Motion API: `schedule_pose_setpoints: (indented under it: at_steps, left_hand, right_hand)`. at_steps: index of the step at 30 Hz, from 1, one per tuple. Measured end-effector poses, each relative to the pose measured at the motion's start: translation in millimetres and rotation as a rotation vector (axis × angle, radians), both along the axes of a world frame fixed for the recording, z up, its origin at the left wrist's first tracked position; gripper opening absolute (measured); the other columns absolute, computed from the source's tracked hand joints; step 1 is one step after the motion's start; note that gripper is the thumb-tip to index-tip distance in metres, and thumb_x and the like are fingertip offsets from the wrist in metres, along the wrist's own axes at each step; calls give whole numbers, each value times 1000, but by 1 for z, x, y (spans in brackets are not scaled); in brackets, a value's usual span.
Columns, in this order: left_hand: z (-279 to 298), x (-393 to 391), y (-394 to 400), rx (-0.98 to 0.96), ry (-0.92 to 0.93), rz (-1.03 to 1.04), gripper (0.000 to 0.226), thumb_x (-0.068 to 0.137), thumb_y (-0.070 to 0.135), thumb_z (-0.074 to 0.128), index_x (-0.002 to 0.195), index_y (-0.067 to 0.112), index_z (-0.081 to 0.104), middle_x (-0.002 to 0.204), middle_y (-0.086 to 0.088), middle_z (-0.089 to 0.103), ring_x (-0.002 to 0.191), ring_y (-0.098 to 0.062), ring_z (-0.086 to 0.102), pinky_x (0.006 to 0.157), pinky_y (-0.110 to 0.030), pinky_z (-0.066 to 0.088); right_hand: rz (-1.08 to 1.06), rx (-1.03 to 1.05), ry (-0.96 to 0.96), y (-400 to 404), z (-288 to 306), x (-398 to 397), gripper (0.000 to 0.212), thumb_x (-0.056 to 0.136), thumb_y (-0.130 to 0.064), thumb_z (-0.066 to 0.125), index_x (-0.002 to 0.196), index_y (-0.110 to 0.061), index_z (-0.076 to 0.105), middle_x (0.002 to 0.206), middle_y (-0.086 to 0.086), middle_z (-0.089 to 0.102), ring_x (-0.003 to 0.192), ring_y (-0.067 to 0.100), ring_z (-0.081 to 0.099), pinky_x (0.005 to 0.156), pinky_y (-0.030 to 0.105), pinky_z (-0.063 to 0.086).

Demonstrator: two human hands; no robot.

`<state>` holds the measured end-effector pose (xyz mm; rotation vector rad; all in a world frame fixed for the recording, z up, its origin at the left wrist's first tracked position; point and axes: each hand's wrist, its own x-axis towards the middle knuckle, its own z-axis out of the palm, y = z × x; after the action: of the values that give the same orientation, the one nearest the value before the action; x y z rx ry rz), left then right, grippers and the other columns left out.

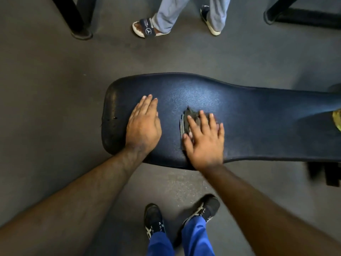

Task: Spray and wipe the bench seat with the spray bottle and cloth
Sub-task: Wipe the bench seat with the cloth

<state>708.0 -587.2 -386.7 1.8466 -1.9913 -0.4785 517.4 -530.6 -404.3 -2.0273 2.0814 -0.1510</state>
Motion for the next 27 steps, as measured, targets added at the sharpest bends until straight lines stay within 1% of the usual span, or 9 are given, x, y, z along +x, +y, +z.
schedule_pose_setpoints:
  at_steps: [2, 5, 10, 14, 16, 19, 23, 24, 27]
  left_hand:
    - [-2, -7, -7, 0, -4, 11, 50, 96, 20, 35, 141, 3, 48, 151, -14, 43, 145, -27, 33, 120, -40, 25]
    - [-9, -24, -14, 0, 19, -34, 50, 95, 22, 39, 140, 3, 50, 150, -15, 44, 144, -28, 35, 120, -41, 25]
    - [-25, -41, -8, -25, -175, -16, 54, 97, 27, 39, 146, 5, 42, 155, -15, 36, 147, -27, 28, 122, -42, 18]
    - [-22, -43, -10, -5, -275, -33, 55, 98, 29, 36, 148, 5, 38, 157, -15, 33, 147, -27, 27, 122, -42, 18]
    - [-22, -44, -10, 1, -298, -30, 56, 98, 30, 36, 148, 5, 38, 157, -15, 33, 148, -27, 26, 122, -43, 18]
    - [-21, -45, -10, 12, -308, -21, 61, 99, 39, 37, 149, 5, 37, 158, -15, 31, 148, -27, 24, 122, -43, 17]
    - [-20, -45, -11, 32, -337, -46, 65, 99, 44, 37, 151, 5, 33, 159, -16, 27, 150, -27, 20, 123, -43, 14]
    - [-20, -45, -11, 32, -339, -42, 65, 99, 44, 37, 151, 5, 33, 160, -15, 27, 150, -27, 20, 123, -43, 14]
    - [-21, -45, -12, 18, -341, -25, 64, 98, 43, 38, 150, 5, 35, 160, -15, 28, 150, -27, 20, 122, -44, 16]
  right_hand:
    - [86, -46, -17, 29, 1, 20, 59, 96, -50, 42, 152, -32, 41, 165, 5, 28, 154, 32, 17, 122, 60, 12]
    - [558, -86, -42, 27, -3, -24, 54, 95, -47, 49, 147, -32, 49, 162, 4, 36, 152, 31, 27, 118, 61, 22]
    - [-89, -39, -21, -22, -6, -25, 58, 96, -50, 37, 151, -34, 42, 165, 3, 29, 154, 31, 18, 123, 59, 10]
    - [502, -31, -45, -33, -2, -52, 54, 96, -46, 41, 148, -33, 46, 163, 2, 33, 152, 30, 25, 121, 59, 17]
    - [398, -46, -18, -71, -4, -73, 53, 96, -46, 40, 147, -33, 49, 162, 3, 36, 151, 32, 28, 119, 62, 20]
    - [-60, 10, -42, -108, -4, -42, 58, 93, -48, 36, 149, -35, 45, 164, 4, 31, 154, 32, 20, 121, 59, 11]
    - [546, 39, -93, -123, -1, -40, 54, 95, -47, 38, 148, -37, 46, 163, 2, 33, 153, 32, 23, 121, 59, 13]
    - [560, 27, -94, -139, -1, -50, 54, 95, -48, 37, 147, -37, 47, 163, 2, 34, 152, 31, 24, 120, 59, 15]
    - [51, 90, -81, -186, -3, -45, 57, 94, -51, 31, 148, -39, 45, 163, 2, 34, 153, 29, 22, 122, 56, 13]
